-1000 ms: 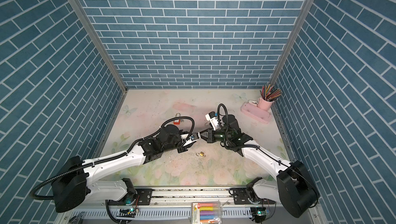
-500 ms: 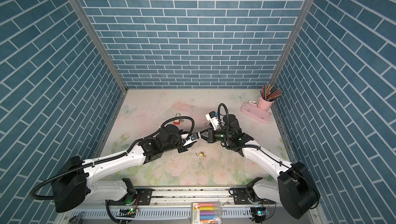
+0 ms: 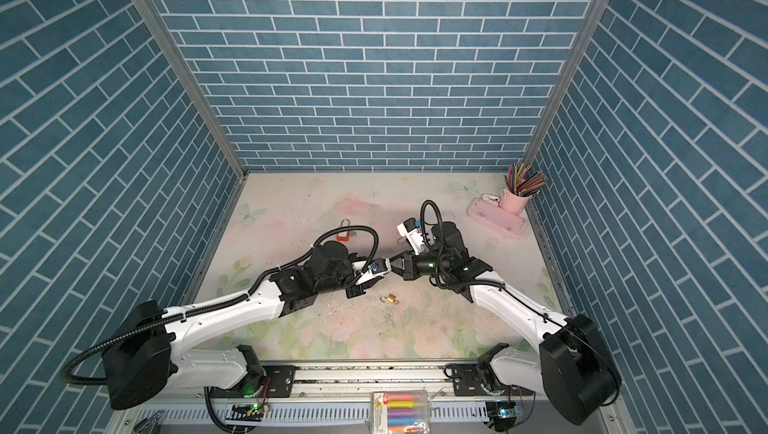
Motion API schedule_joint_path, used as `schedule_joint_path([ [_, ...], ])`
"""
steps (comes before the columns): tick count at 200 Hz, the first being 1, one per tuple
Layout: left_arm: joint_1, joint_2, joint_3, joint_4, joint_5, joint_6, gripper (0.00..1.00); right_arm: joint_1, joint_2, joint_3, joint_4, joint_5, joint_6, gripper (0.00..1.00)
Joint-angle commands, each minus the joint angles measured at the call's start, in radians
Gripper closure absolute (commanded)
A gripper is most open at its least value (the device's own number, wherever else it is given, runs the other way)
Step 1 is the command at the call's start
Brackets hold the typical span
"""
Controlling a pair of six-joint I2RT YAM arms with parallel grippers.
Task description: Lock with the key
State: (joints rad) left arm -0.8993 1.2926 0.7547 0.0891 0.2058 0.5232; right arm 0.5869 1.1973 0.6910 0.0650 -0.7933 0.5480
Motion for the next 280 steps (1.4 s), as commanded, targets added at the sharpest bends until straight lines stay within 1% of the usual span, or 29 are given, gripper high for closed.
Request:
schedule_joint_path([
  [1, -0.015, -0.061, 0.043, 0.306, 0.048, -0.003, 1.00, -0.011, -0.020, -0.007, -0.177, 0.002, -0.026, 1.00],
  [9, -0.016, -0.068, 0.032, 0.299, 0.043, -0.005, 1.00, -0.021, -0.031, -0.004, -0.186, 0.005, -0.026, 1.00],
  [24, -0.016, -0.078, 0.016, 0.281, 0.040, -0.005, 1.00, -0.036, -0.046, 0.006, -0.201, 0.008, -0.029, 0.96],
  [39, -0.015, -0.076, 0.011, 0.248, 0.043, 0.004, 1.00, -0.045, -0.055, 0.018, -0.214, 0.007, -0.035, 0.94],
  [46, -0.015, -0.073, 0.012, 0.228, 0.043, 0.009, 1.00, -0.044, -0.057, 0.024, -0.220, 0.002, -0.041, 0.90],
  [64, -0.014, -0.061, 0.014, 0.183, 0.043, 0.018, 1.00, -0.045, -0.063, 0.042, -0.245, -0.001, -0.057, 0.76],
  [84, -0.011, -0.039, 0.027, 0.137, 0.033, 0.008, 1.00, -0.046, -0.087, 0.048, -0.258, 0.006, -0.072, 0.64],
  [100, -0.005, -0.022, 0.042, 0.116, 0.012, -0.032, 1.00, -0.047, -0.124, 0.052, -0.262, 0.031, -0.082, 0.58],
  [126, 0.013, -0.006, 0.053, 0.119, -0.036, -0.121, 1.00, -0.048, -0.206, 0.046, -0.239, 0.087, -0.089, 0.52],
  [135, 0.027, -0.002, 0.062, 0.127, -0.059, -0.179, 1.00, -0.049, -0.244, 0.036, -0.219, 0.109, -0.092, 0.51],
  [146, 0.040, -0.001, 0.072, 0.151, -0.095, -0.292, 1.00, -0.049, -0.298, 0.009, -0.174, 0.141, -0.091, 0.50],
  [157, 0.049, -0.005, 0.079, 0.178, -0.108, -0.405, 1.00, -0.049, -0.358, -0.038, -0.109, 0.178, -0.084, 0.49],
  [167, 0.052, -0.011, 0.084, 0.203, -0.151, -0.517, 1.00, -0.048, -0.414, -0.092, -0.035, 0.208, -0.074, 0.49],
  [170, 0.053, -0.012, 0.083, 0.212, -0.153, -0.563, 1.00, -0.048, -0.431, -0.111, -0.016, 0.216, -0.072, 0.49],
  [184, 0.059, -0.018, 0.089, 0.239, -0.145, -0.694, 1.00, -0.048, -0.490, -0.180, 0.070, 0.243, -0.057, 0.49],
  [199, 0.069, -0.018, 0.089, 0.266, -0.149, -0.890, 1.00, -0.048, -0.517, -0.221, 0.124, 0.245, -0.030, 0.49],
  [207, 0.078, -0.016, 0.081, 0.288, -0.150, -1.014, 1.00, -0.048, -0.514, -0.230, 0.140, 0.246, -0.006, 0.49],
  [225, 0.104, -0.005, 0.050, 0.360, -0.102, -1.261, 1.00, -0.048, -0.473, -0.239, 0.189, 0.227, 0.057, 0.48],
  [243, 0.124, 0.013, 0.030, 0.371, -0.095, -1.467, 1.00, -0.046, -0.405, -0.246, 0.264, 0.192, 0.122, 0.48],
  [264, 0.145, 0.034, 0.017, 0.355, -0.062, -1.635, 1.00, -0.029, -0.321, -0.228, 0.309, 0.180, 0.146, 0.48],
  [280, 0.155, 0.042, -0.002, 0.356, -0.043, -1.726, 1.00, -0.009, -0.268, -0.203, 0.328, 0.196, 0.139, 0.48],
])
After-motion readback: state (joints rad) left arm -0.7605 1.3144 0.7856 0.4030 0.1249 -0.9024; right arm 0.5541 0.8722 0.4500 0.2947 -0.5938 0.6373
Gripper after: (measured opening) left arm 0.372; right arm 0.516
